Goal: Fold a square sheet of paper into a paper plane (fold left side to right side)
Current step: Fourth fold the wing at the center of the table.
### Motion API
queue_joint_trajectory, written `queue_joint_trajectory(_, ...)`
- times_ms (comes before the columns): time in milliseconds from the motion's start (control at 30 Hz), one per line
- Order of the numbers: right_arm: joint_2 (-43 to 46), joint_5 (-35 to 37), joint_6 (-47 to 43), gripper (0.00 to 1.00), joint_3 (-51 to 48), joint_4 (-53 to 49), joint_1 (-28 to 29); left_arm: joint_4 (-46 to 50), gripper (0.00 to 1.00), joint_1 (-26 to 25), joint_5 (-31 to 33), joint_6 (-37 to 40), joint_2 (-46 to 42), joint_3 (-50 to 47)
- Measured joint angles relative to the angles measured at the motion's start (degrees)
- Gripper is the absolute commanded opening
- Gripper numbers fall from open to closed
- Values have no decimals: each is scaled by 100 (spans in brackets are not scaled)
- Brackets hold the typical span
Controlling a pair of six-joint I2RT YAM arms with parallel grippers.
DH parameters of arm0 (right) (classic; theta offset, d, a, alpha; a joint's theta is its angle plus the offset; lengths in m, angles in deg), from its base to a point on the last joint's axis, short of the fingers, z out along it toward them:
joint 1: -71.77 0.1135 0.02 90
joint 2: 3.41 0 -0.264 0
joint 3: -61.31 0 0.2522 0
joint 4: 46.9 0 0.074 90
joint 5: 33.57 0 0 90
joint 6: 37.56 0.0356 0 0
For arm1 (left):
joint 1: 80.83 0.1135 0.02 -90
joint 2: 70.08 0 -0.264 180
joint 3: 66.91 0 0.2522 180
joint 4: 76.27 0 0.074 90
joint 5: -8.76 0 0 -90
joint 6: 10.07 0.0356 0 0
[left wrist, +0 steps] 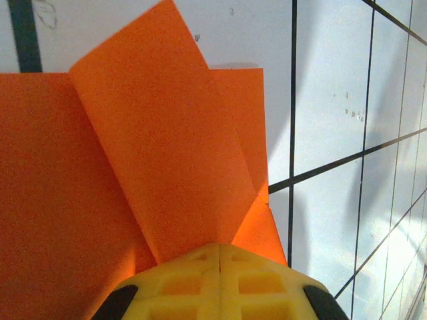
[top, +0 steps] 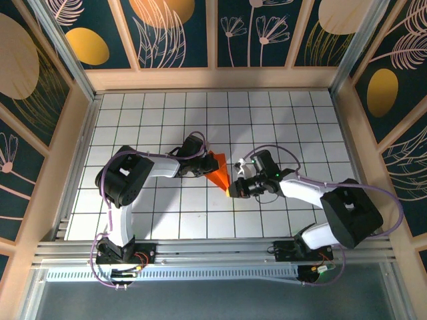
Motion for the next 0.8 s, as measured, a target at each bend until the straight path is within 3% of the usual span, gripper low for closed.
queue_joint_trajectory(500,-1478,741,302,0,953,710,-90,-7,0,-4,17,0,-4,-4)
queue_joint_trajectory(800,-1665,780,302,0,901,741,-96,-7,0,-4,15,0,-4,-4)
